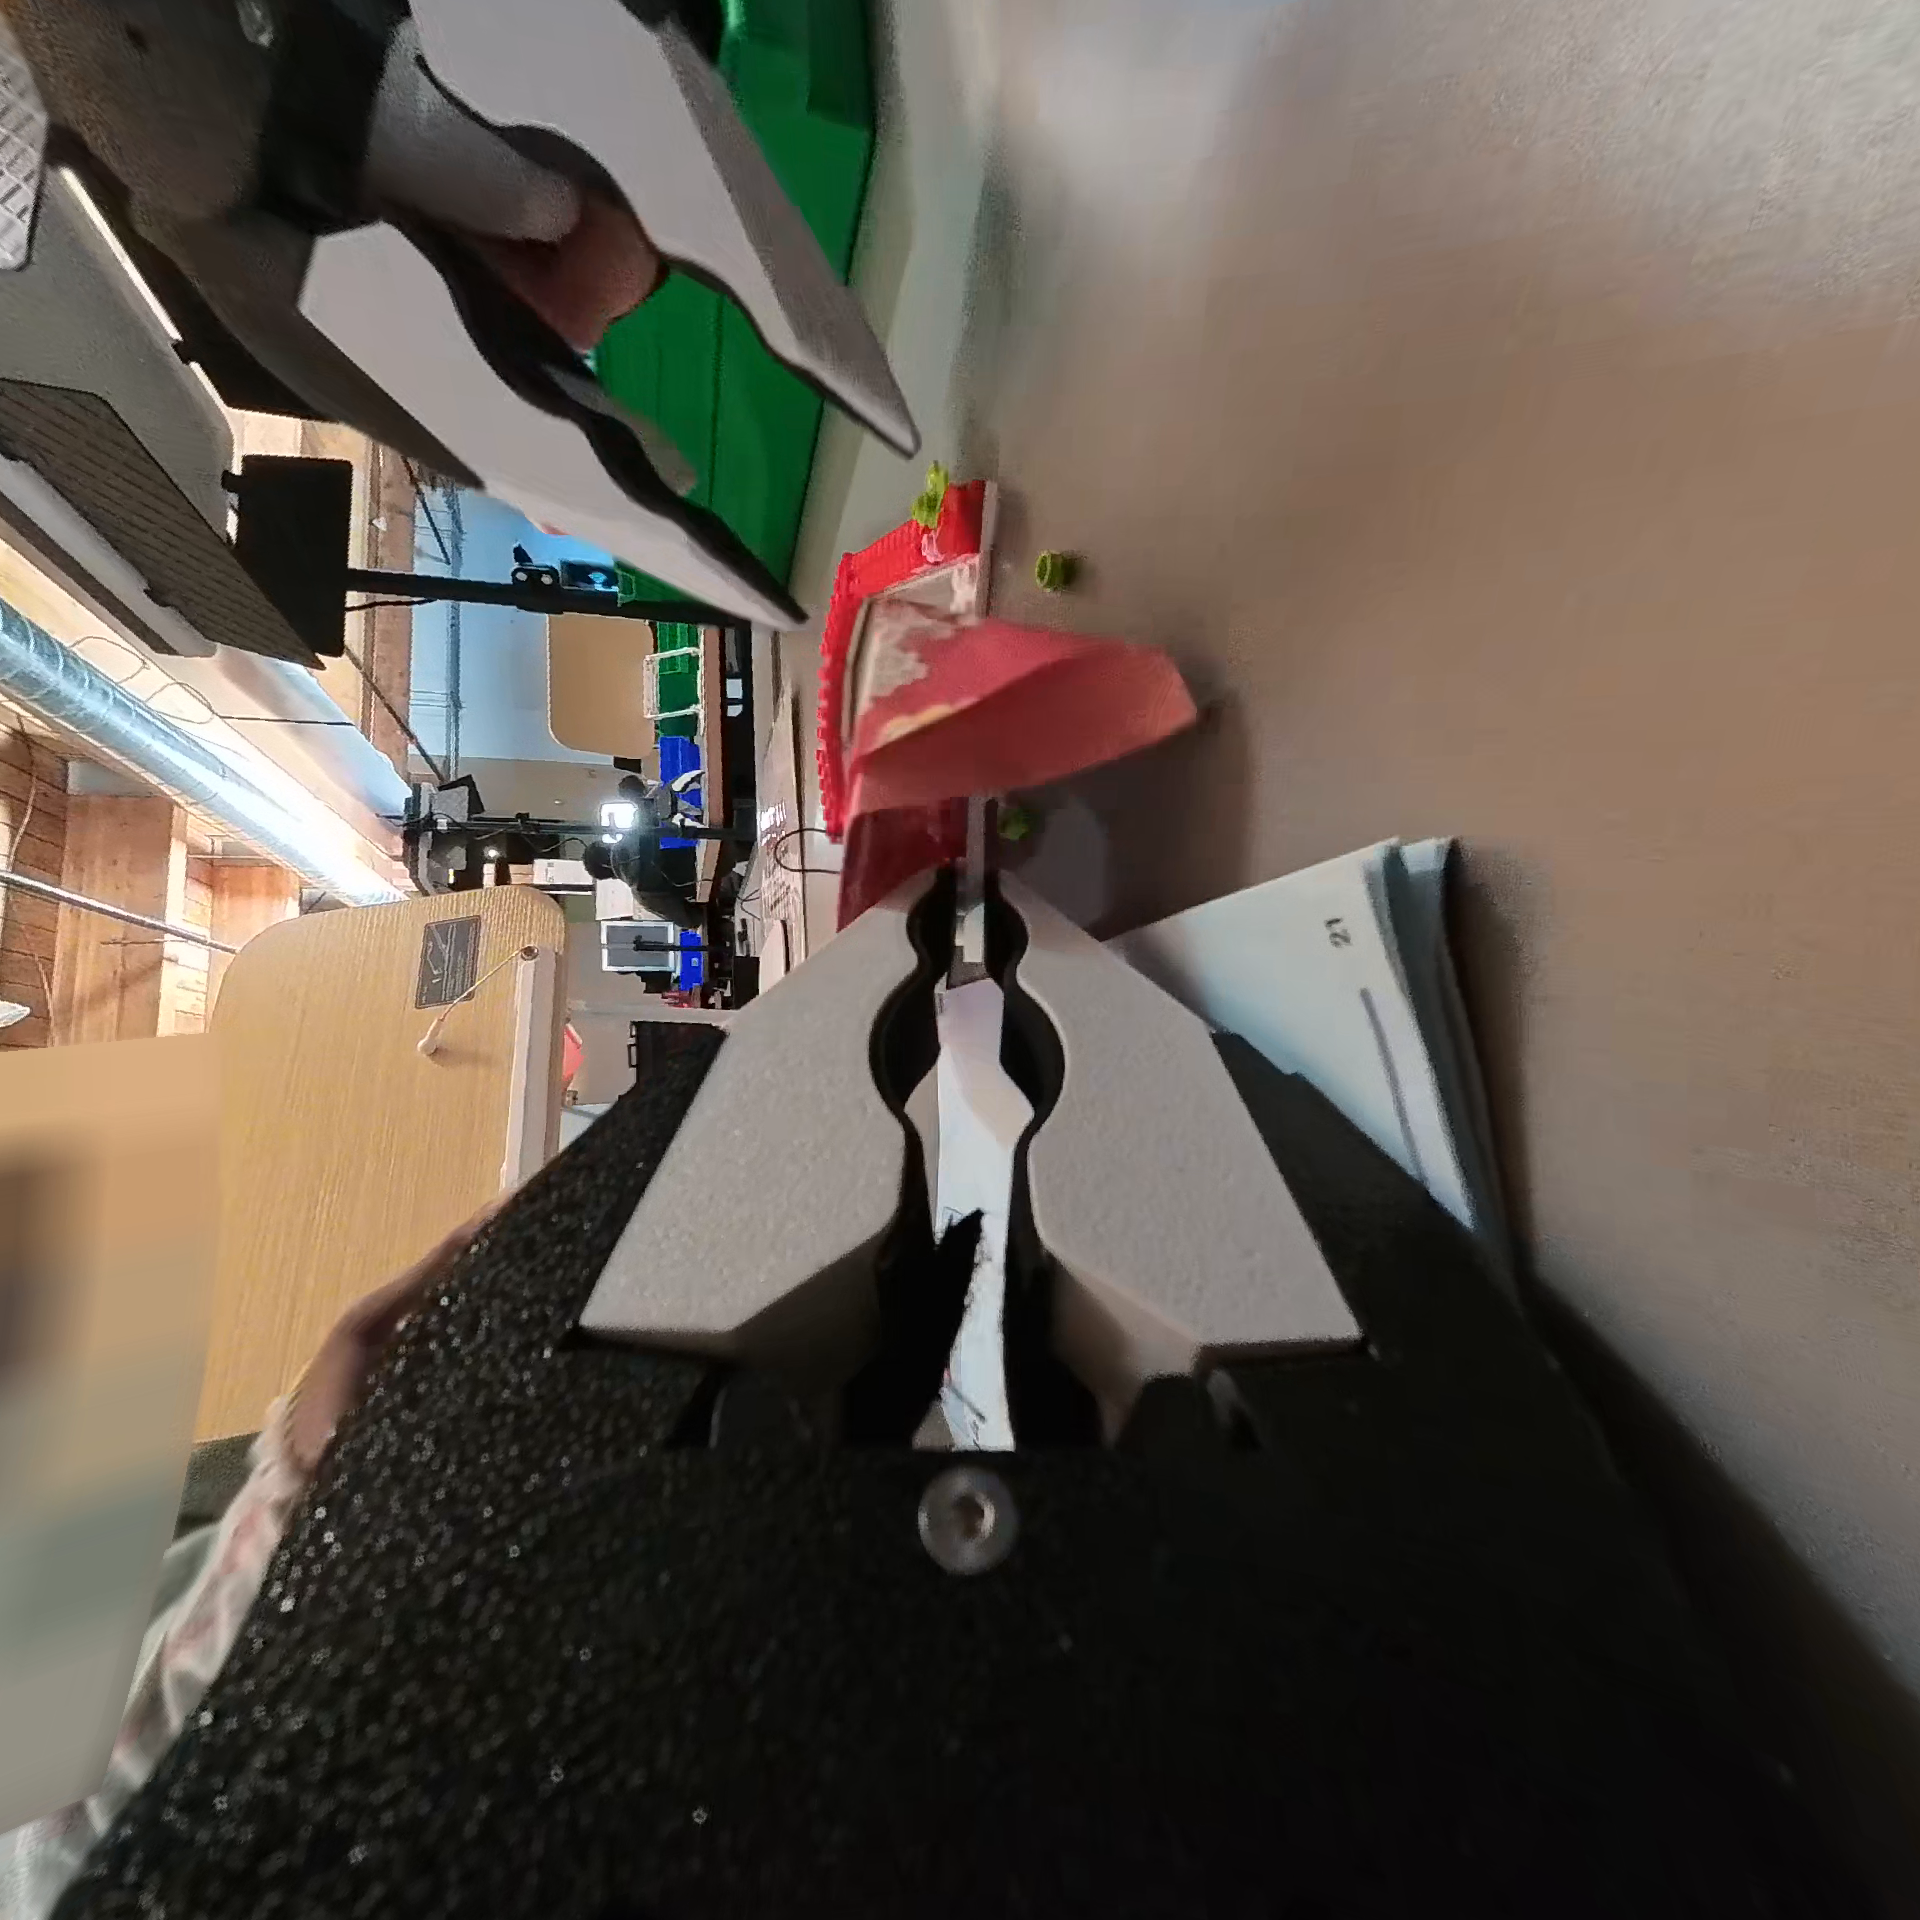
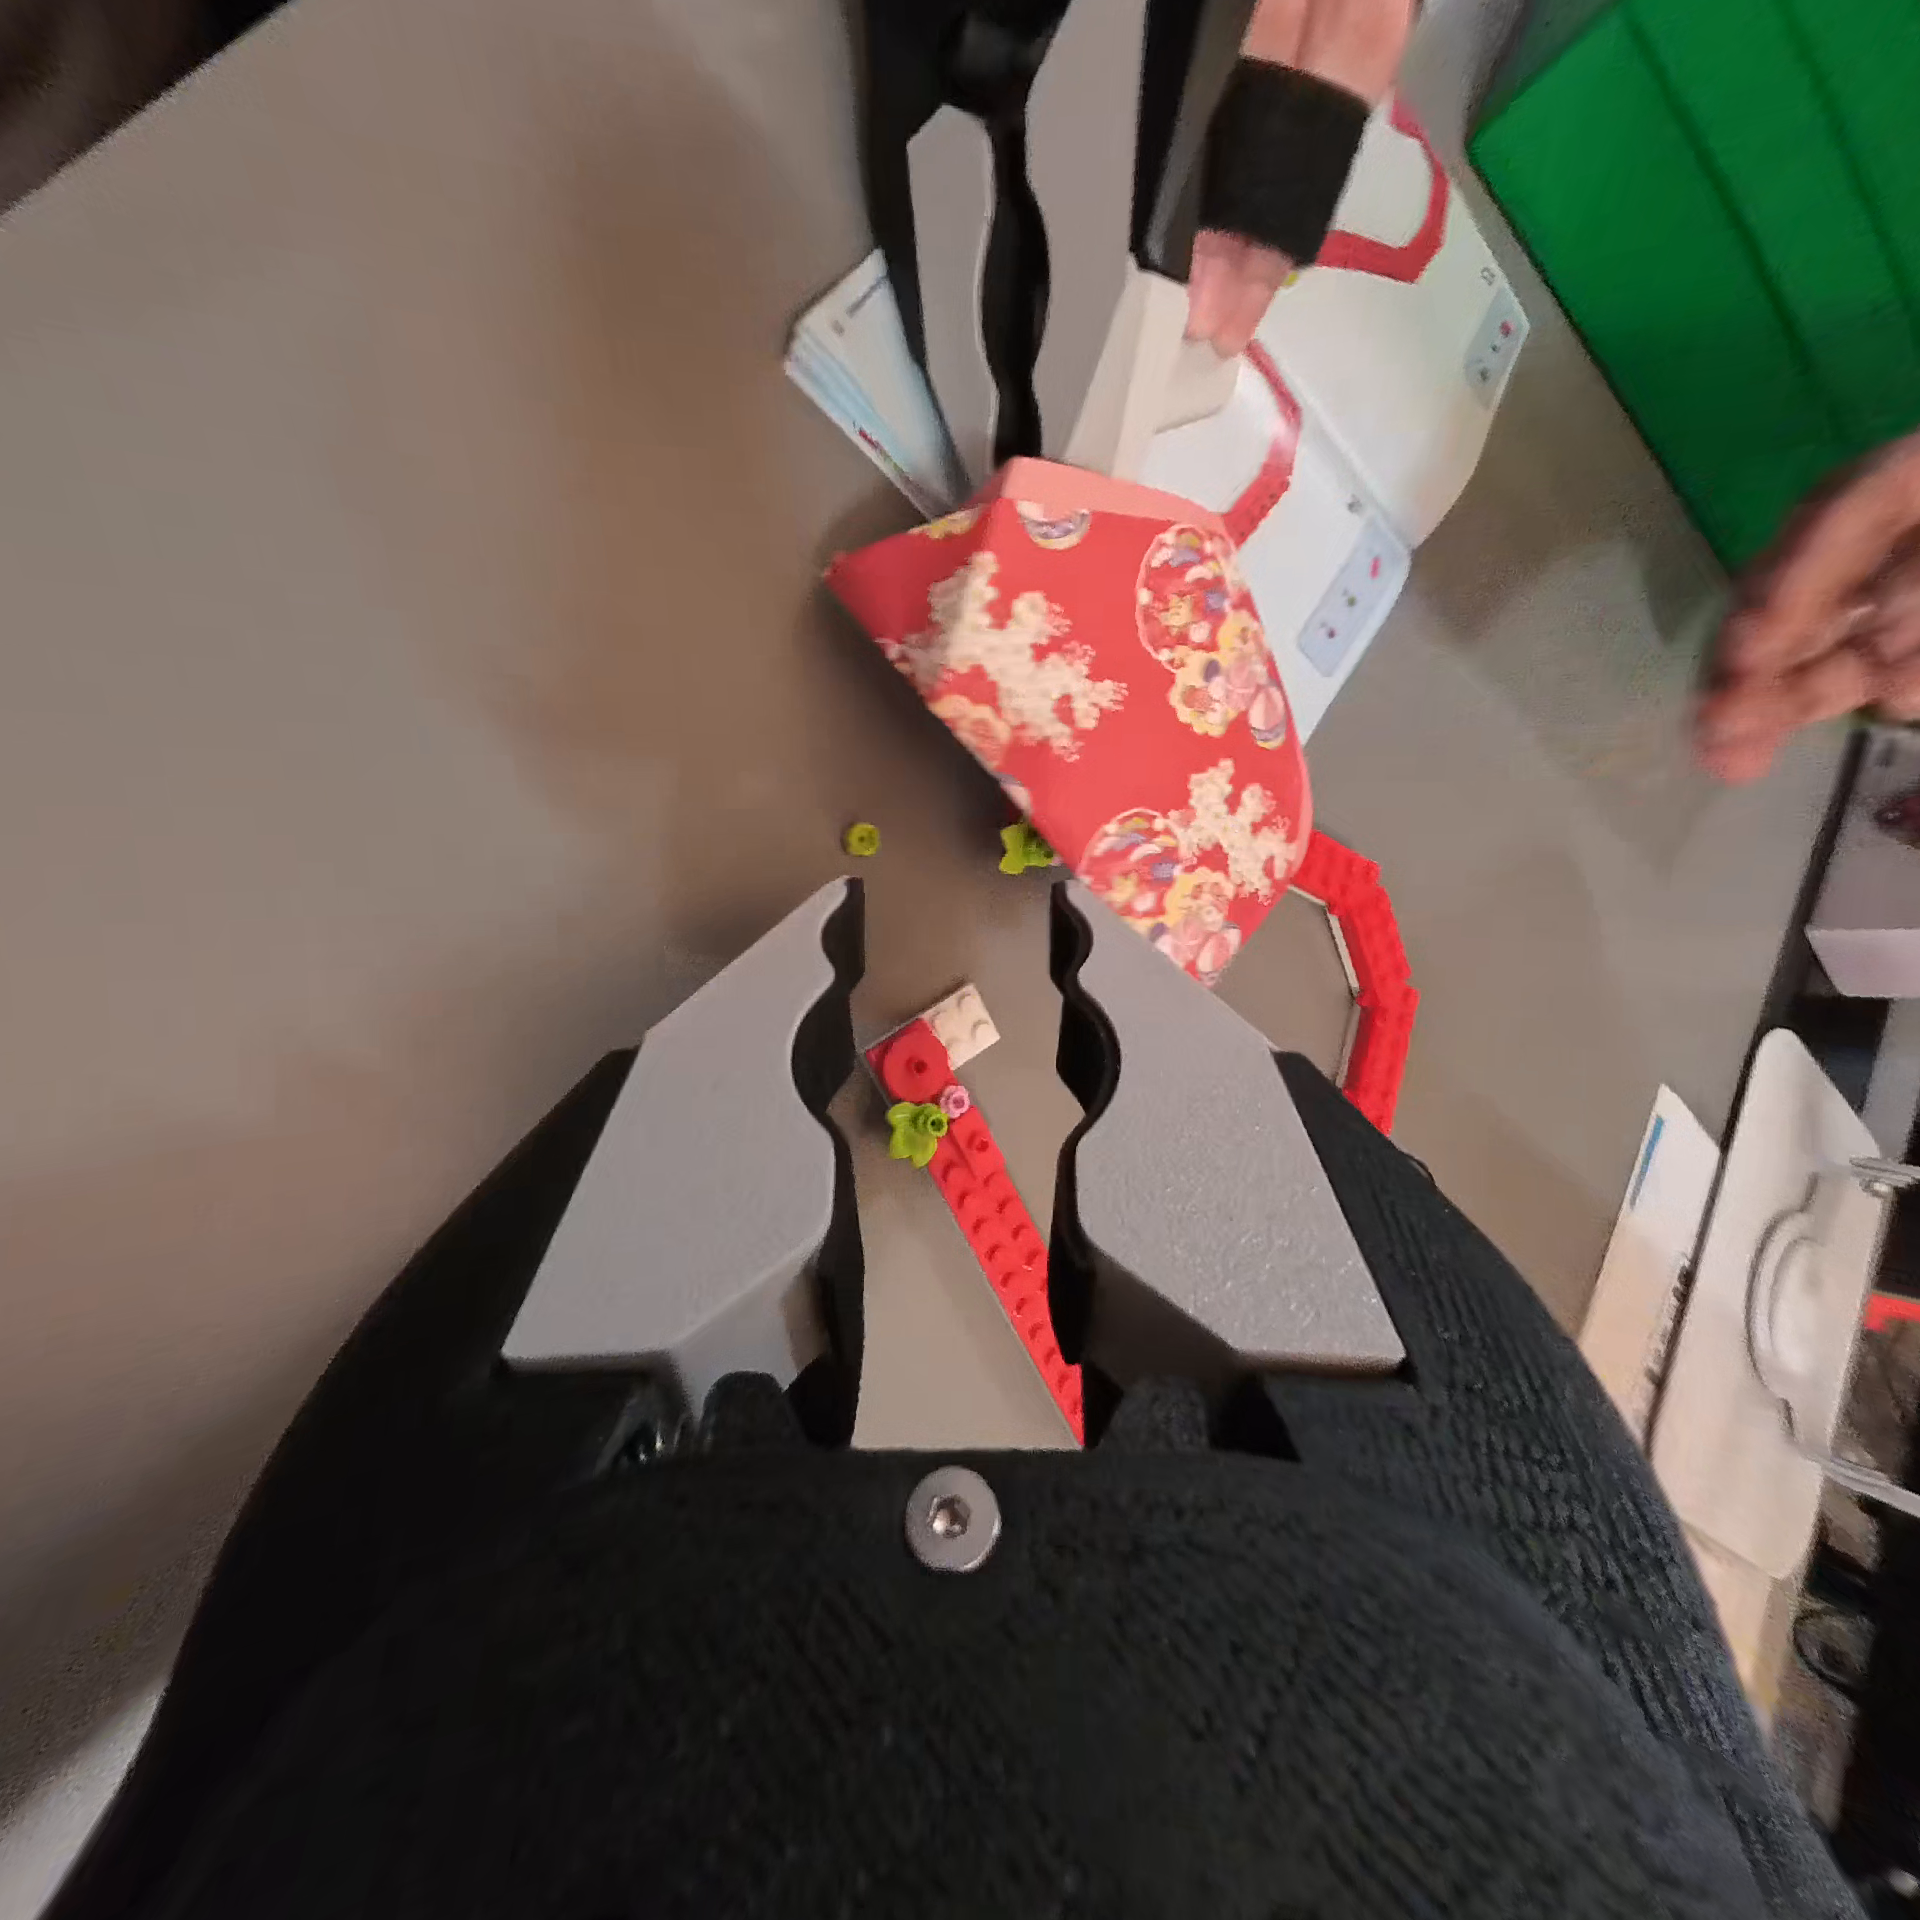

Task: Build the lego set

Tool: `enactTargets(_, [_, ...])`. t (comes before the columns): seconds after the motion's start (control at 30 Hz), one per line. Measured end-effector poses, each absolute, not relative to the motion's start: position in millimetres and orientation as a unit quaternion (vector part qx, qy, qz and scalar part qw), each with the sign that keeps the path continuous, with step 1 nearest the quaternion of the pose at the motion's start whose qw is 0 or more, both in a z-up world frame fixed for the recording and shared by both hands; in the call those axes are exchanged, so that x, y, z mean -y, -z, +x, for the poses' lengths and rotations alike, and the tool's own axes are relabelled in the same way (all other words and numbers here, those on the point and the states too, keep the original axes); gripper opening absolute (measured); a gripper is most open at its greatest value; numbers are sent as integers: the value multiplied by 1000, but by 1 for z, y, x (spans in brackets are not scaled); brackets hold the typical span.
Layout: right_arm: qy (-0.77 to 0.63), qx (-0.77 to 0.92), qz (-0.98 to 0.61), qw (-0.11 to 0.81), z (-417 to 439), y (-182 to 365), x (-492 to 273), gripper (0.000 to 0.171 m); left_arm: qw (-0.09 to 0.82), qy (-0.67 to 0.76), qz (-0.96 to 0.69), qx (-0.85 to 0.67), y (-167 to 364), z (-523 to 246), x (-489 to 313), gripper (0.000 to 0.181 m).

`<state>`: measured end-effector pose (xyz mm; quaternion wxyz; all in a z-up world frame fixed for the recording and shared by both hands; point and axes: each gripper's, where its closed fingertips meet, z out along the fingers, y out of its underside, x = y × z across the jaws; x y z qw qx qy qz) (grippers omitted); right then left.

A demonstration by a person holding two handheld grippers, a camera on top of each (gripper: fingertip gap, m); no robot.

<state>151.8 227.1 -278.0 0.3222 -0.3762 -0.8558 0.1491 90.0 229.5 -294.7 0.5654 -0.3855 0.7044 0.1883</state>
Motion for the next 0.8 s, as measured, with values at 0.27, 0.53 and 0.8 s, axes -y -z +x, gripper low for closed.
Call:
enactTargets(0.27, [-105, 836, -325, 428, 133, 288, -247, 28, 561, -190, -383, -709, 297, 90, -229, 3])
enactTargets(0.53, [-21, 823, -264, 502, 122, 286, -254, 13, 559, -189, -382, -711, 298, 91, -229, 3])
enactTargets(0.8, [-3, 804, -245, 541, 119, 275, -256, 0, 558, -189, -382, -712, 298, 92, -228, 2])
